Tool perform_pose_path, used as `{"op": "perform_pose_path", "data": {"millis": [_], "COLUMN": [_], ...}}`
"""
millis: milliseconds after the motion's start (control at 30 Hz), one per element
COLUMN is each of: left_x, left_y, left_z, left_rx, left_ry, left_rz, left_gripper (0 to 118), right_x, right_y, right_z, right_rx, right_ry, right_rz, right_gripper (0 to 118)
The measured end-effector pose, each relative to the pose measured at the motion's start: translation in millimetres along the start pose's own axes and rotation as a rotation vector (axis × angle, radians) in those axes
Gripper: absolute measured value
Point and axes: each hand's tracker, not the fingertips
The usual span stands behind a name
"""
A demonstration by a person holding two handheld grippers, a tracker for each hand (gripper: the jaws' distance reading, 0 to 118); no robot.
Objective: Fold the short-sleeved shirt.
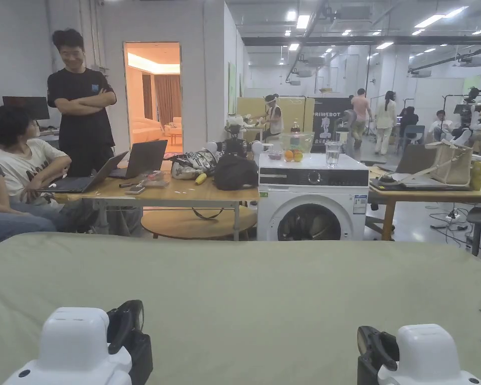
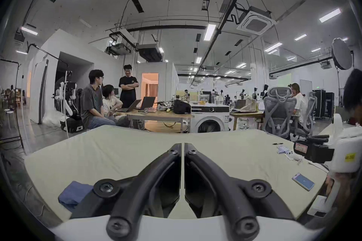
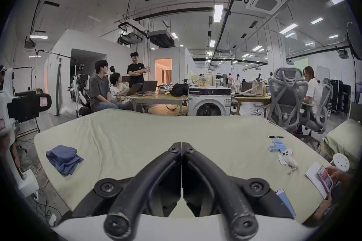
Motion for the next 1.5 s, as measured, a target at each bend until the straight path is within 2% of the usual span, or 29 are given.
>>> {"op": "perform_pose_path", "data": {"millis": [100,133,167,200,233,267,300,333,367,533,767,900,1000,1100,1367,1500], "left_x": [-1.2,-1.2,-1.5,-1.6,-1.3,-0.9,0.7,3.1,5.7,7.0,1.6,0.2,1.2,2.9,8.5,8.0], "left_y": [-1.5,-2.1,-2.7,-2.6,-2.6,-1.9,-2.4,-4.2,-6.0,-6.8,-3.7,-4.0,-2.7,-1.8,-0.7,0.0], "left_z": [-1.3,-1.1,-1.0,-1.3,-1.9,-4.5,-7.1,-8.4,-7.8,-2.6,0.4,1.6,2.4,2.4,2.1,2.4], "left_rx": [-0.016,-0.016,-0.013,-0.013,-0.021,-0.041,-0.065,-0.067,-0.063,-0.036,-0.018,-0.019,-0.012,-0.019,-0.023,-0.023], "left_ry": [-0.006,-0.003,-0.002,-0.003,-0.010,-0.024,-0.022,-0.007,0.018,-0.007,0.008,0.006,-0.018,-0.031,-0.033,-0.042], "left_rz": [0.009,0.009,0.008,0.005,0.001,-0.002,-0.016,-0.032,-0.049,-0.022,0.015,0.008,0.000,0.002,-0.022,-0.007], "left_gripper": [0,0,6,21,49,71,91,108,112,112,112,112,112,112,112,112], "right_x": [-1.2,-1.7,-2.4,-3.1,-3.4,-3.7,-5.6,-7.8,-9.5,-3.9,7.5,9.0,4.3,3.5,7.4,8.6], "right_y": [-0.8,-1.0,-1.2,-1.2,-1.7,-1.9,-2.4,-3.8,-5.8,-3.2,2.1,0.2,-2.7,-4.0,-2.0,-1.5], "right_z": [-0.3,-0.5,-0.6,-0.2,0.0,-0.3,-1.4,-1.6,0.3,5.4,8.9,8.0,4.9,2.3,1.3,1.7], "right_rx": [-0.002,-0.002,-0.003,-0.003,-0.002,-0.007,-0.023,-0.023,-0.003,0.008,0.033,0.028,0.014,-0.002,-0.019,-0.027], "right_ry": [0.000,-0.001,-0.005,-0.002,0.002,0.002,-0.008,-0.018,-0.027,0.013,-0.027,-0.053,-0.113,-0.110,-0.067,-0.061], "right_rz": [0.002,0.007,0.011,0.012,0.017,0.025,0.045,0.065,0.083,0.039,-0.059,-0.064,-0.020,-0.014,-0.099,-0.108], "right_gripper": [0,13,32,56,84,98,105,107,107,107,107,107,107,107,107,107]}}
